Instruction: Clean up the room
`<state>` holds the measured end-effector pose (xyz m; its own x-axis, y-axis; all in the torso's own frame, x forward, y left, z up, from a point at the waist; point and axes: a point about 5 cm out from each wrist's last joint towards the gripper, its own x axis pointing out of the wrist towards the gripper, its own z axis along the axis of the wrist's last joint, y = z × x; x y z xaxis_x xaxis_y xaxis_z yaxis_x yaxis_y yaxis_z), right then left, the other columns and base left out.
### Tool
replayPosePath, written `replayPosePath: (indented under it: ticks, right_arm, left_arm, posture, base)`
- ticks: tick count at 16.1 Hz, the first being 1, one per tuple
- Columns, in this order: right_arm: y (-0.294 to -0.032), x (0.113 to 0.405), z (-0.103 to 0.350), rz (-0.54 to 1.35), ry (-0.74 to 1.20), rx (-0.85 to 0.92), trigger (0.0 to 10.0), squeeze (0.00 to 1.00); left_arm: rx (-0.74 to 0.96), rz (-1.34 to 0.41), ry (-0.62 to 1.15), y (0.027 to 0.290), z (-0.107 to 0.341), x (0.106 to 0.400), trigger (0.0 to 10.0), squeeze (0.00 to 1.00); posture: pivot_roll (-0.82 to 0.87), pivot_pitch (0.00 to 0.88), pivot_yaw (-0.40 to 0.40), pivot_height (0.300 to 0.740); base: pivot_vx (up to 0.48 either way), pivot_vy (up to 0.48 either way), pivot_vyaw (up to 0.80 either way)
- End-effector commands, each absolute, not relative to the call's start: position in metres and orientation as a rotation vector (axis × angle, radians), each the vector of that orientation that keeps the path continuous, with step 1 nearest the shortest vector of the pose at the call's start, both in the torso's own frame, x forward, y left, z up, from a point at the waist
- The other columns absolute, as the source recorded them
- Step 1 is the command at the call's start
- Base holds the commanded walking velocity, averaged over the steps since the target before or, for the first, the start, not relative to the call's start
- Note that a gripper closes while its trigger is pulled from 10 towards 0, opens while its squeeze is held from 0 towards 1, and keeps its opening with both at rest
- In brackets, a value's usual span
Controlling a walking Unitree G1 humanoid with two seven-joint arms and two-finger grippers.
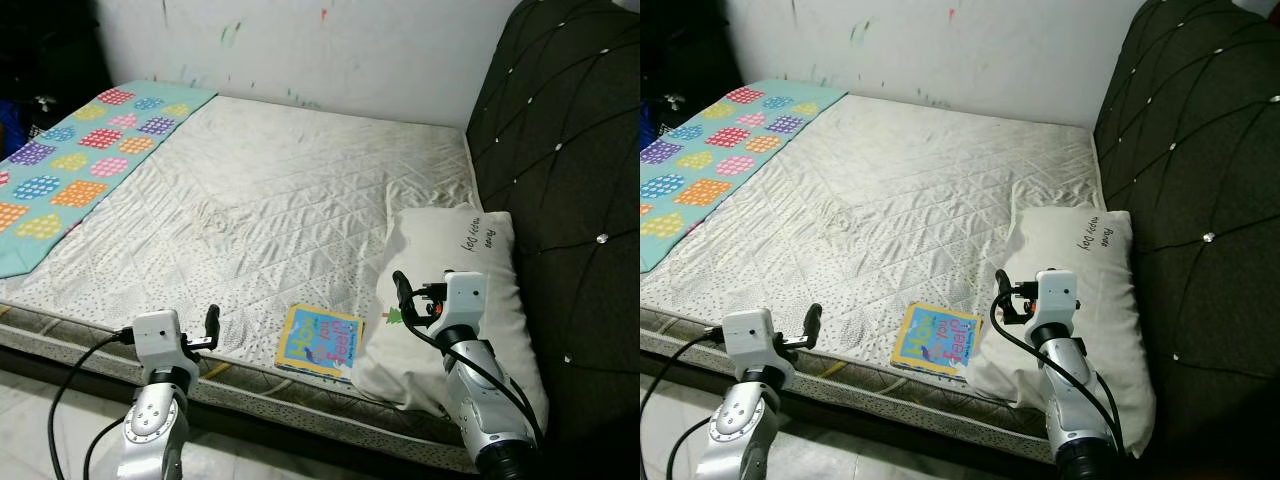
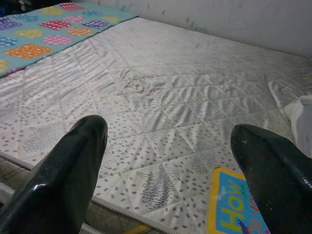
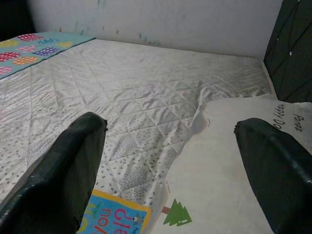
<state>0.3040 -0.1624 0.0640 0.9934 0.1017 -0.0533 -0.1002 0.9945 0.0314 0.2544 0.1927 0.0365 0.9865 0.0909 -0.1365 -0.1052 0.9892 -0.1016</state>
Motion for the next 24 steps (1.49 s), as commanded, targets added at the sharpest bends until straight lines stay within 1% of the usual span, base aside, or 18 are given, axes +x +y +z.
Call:
replayPosePath:
  ticks: [1, 4, 11, 17, 24]
  right_arm:
    - [-0.1627, 0.3061, 0.0649, 0.096, 0.055, 0.029, 10.0, 0.0]
    - [-0.1636, 0.3053, 0.0631, 0.088, 0.068, 0.04, 10.0, 0.0]
    - [-0.1662, 0.3039, 0.0634, 0.087, 0.069, 0.033, 10.0, 0.0]
    - [-0.1667, 0.3048, 0.0636, 0.085, 0.071, 0.038, 10.0, 0.0]
    - [-0.1679, 0.3061, 0.064, 0.081, 0.075, 0.038, 10.0, 0.0]
  left_arm:
    - [-0.11, 0.097, 0.134, 0.1936, 0.0358, 0.2541, 10.0, 0.0]
    - [-0.129, 0.098, 0.13, 0.1933, 0.0351, 0.2544, 10.0, 0.0]
    - [-0.159, 0.091, 0.134, 0.1888, 0.0349, 0.256, 10.0, 0.0]
    - [-0.162, 0.095, 0.137, 0.1899, 0.0349, 0.2565, 10.0, 0.0]
    - [-0.165, 0.093, 0.14, 0.1882, 0.0338, 0.2571, 10.0, 0.0]
  posture:
    - [0.09, 0.0, -0.018, 0.74]
    - [0.09, 0.0, -0.021, 0.74]
    - [0.07, 0.0, -0.02, 0.74]
    - [0.08, 0.0, -0.02, 0.74]
    - [0.07, 0.0, -0.022, 0.74]
  base:
    - [0.0, 0.0, 0.0]
    - [0.0, 0.0, 0.0]
    - [0.0, 0.0, -0.73]
    - [0.0, 0.272, 0.0]
    - [0.0, 0.366, 0.0]
